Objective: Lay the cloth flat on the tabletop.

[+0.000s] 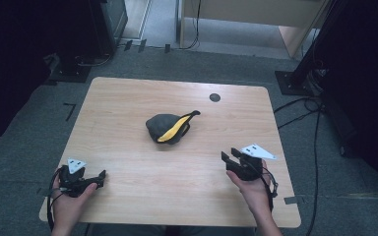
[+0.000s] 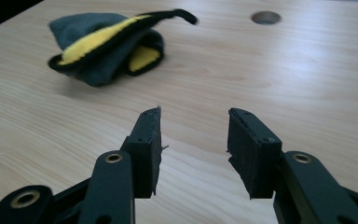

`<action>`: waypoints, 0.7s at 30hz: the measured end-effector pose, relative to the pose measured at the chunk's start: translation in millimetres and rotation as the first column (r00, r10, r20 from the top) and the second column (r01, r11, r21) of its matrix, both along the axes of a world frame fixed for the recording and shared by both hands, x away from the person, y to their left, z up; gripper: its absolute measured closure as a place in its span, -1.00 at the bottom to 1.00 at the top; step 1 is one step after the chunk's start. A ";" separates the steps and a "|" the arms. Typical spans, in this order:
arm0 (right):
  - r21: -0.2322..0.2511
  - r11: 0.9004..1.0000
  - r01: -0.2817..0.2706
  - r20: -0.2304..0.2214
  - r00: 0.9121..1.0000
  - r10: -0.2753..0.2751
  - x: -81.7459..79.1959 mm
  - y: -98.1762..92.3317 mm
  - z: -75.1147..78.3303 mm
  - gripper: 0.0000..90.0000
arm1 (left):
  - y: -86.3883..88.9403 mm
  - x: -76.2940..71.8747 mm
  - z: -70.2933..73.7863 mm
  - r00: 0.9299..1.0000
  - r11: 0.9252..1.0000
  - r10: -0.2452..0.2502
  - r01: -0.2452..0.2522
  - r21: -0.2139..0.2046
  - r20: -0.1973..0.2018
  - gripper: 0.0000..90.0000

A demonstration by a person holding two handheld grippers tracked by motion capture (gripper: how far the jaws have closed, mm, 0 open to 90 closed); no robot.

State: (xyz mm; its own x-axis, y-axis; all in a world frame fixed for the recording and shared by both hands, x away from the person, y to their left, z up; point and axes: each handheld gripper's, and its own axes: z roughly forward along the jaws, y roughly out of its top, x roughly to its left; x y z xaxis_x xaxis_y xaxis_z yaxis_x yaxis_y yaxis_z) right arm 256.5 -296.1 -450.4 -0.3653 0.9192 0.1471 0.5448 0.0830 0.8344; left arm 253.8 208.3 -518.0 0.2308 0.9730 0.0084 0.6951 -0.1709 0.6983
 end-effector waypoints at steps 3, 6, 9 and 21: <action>0.016 0.999 -0.030 0.007 1.000 0.030 8.8 19.4 4.3 0.28 | 0.0 0.0 0.0 1.000 1.000 0.000 0.000 0.000 0.000 -0.85; 0.026 0.998 -0.055 0.011 0.998 0.055 19.8 38.3 6.0 0.28 | 0.0 0.0 0.0 1.000 1.000 0.000 0.000 0.000 0.000 -0.85; 0.030 0.997 -0.075 0.003 0.997 0.075 32.5 56.4 4.2 0.30 | 0.0 0.0 0.0 1.000 1.000 0.000 0.000 0.000 0.000 -0.85; 0.076 0.990 -0.122 -0.058 0.990 0.126 68.1 106.1 -10.3 0.42 | 0.0 0.0 -0.1 1.000 1.000 -0.001 0.001 0.001 0.001 -0.85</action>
State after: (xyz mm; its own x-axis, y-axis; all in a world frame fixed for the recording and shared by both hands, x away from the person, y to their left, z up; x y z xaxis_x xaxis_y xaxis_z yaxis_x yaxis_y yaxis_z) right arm 324.6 -190.0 -460.7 -0.4638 0.8534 0.2379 0.5854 0.0936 0.8053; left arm 253.9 208.3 -518.1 0.2315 0.9728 0.0093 0.6942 -0.1719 0.6989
